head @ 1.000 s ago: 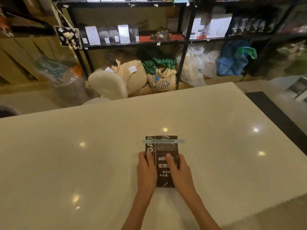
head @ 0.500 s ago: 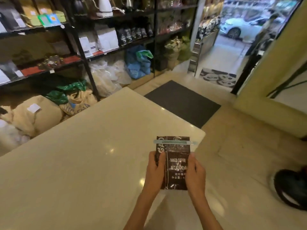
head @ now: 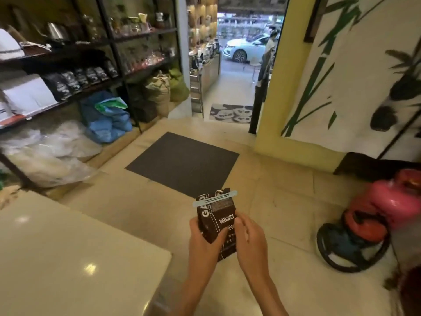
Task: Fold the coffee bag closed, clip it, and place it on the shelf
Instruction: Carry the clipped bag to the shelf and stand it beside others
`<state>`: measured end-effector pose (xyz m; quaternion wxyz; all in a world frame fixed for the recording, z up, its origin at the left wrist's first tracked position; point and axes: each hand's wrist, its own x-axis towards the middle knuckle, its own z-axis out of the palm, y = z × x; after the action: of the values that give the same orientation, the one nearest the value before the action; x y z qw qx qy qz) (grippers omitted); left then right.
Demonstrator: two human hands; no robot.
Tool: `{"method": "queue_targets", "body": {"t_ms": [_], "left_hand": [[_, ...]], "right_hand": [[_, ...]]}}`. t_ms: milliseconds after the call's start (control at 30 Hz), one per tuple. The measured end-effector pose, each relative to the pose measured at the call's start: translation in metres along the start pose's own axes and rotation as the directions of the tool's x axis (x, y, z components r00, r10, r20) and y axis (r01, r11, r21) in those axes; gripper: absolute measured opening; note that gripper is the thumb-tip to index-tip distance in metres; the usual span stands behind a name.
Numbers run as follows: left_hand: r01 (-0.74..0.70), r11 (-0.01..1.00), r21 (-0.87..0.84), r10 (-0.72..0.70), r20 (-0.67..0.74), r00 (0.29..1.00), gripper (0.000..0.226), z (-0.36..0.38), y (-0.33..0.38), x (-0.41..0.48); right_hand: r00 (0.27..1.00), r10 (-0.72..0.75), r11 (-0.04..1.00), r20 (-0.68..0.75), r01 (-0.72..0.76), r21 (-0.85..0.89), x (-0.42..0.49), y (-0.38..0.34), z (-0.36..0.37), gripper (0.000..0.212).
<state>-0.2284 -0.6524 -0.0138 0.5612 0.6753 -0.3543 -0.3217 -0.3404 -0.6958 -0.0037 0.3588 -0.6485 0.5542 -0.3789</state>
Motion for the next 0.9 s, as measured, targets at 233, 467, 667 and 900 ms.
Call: {"method": "queue_targets", "body": {"t_ms": [233,467,667,900], "left_hand": [[-0.121,0.955,0.272,0.140,-0.049,0.989,0.041,0.064,0.004,0.147],[-0.251,0.860,0.445,0.261,0.039,0.964,0.088,0.087,0.010,0.321],[-0.137,0.865,0.484,0.224,-0.126,0.966,0.069,0.056,0.022,0.454],[0.038,0.835,0.549,0.252,-0.443,0.861,0.049,0.017,0.007,0.614]], "right_hand": [[0.855,0.004,0.956,0.518,-0.154,0.248,0.173,0.007,0.061,0.099],[0.734,0.063,0.932,0.676,-0.286,0.223,0.383,-0.026,0.110,0.058],[0.605,0.005,0.937,0.796,-0.282,0.208,0.510,-0.066,0.194,0.021],[0.447,-0.084,0.953,0.890,-0.225,0.203,0.647,-0.105,0.343,0.023]]}}
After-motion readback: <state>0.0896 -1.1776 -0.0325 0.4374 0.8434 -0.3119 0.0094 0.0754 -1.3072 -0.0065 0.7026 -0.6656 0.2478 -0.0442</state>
